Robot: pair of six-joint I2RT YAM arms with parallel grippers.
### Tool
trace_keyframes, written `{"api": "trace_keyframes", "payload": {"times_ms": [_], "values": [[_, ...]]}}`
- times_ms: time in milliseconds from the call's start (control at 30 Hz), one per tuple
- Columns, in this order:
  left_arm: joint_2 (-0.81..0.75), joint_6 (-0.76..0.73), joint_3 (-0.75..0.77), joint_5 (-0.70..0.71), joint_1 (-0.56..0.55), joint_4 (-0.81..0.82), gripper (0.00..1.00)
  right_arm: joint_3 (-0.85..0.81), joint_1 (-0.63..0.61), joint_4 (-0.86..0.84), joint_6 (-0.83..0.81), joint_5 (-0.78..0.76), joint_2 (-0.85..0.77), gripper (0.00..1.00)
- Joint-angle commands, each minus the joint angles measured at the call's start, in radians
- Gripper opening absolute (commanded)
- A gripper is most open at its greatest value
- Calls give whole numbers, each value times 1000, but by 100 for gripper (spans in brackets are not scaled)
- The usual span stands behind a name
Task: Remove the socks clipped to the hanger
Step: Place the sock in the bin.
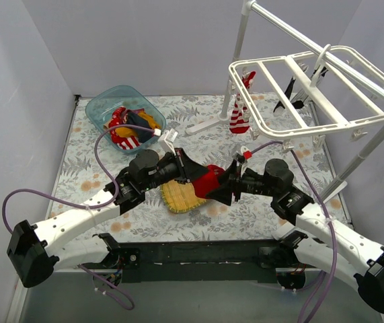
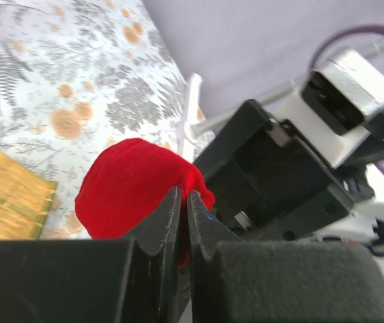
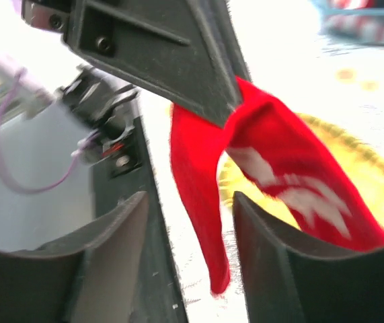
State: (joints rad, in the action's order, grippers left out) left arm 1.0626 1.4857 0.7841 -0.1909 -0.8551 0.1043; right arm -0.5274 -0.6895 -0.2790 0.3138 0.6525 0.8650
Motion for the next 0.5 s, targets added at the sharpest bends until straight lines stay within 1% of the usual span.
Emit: {"api": "trace_keyframes", "payload": {"times_ms": [0, 67, 200, 233, 300, 333, 400, 433, 467], "values": [[-20, 4, 64, 179, 20, -100, 0, 27, -4, 4, 21, -217, -72, 68], [-12, -4, 93, 228, 68, -129, 0, 35, -4, 18, 27, -298, -98, 72], [37, 1, 151, 196, 203, -112, 0, 49, -4, 50, 44, -413, -121, 76], [65, -4, 167, 200, 247, -110, 0, 55, -4, 61, 54, -456, -124, 77], [100, -22, 230, 252, 281, -110, 0, 64, -4, 64, 73, -500, -127, 79], [143, -28, 254, 264, 318, -110, 0, 76, -4, 63, 91, -536, -127, 80], [186, -41, 321, 269, 365, -83, 0, 86, -4, 63, 106, -566, -127, 81], [235, -47, 342, 268, 416, -68, 0, 87, -2, 64, 119, -585, -126, 81], [261, -63, 362, 265, 442, -60, 0, 93, -2, 63, 120, -591, -127, 82]]}}
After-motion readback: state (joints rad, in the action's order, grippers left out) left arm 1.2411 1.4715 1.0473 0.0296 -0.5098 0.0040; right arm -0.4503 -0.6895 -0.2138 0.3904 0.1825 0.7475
